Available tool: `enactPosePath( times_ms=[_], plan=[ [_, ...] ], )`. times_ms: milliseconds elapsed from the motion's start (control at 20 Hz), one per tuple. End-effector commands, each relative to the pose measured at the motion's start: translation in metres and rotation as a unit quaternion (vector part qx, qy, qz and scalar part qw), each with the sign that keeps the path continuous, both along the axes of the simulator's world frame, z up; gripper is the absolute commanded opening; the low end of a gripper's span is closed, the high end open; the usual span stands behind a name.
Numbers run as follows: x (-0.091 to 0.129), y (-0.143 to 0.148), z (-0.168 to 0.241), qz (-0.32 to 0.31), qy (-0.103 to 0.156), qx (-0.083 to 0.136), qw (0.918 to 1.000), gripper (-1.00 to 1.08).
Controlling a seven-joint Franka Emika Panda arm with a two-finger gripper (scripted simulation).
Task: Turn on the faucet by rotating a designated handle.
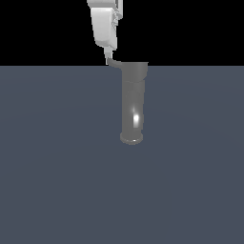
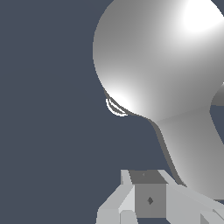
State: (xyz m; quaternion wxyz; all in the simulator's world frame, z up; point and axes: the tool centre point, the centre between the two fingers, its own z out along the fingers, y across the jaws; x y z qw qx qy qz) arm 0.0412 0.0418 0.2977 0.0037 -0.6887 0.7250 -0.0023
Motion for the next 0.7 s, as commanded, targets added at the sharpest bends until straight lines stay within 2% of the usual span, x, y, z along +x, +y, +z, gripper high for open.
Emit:
enactPosePath(
  times_ms=[0, 100, 200, 650],
  plan=[
    [-0.011, 0.002, 0.000, 0.000, 0.004, -0.001, 1.0000, -1.00],
    [-0.017, 0.004, 0.000, 0.000, 0.004, -0.001, 1.0000, -1.00],
    [-0.011, 0.006, 0.000, 0.002, 0.001, -0.001, 1.0000, -1.00],
    [-0.038, -0.006, 0.000, 0.001, 0.002, -0.001, 1.0000, -1.00]
  ],
)
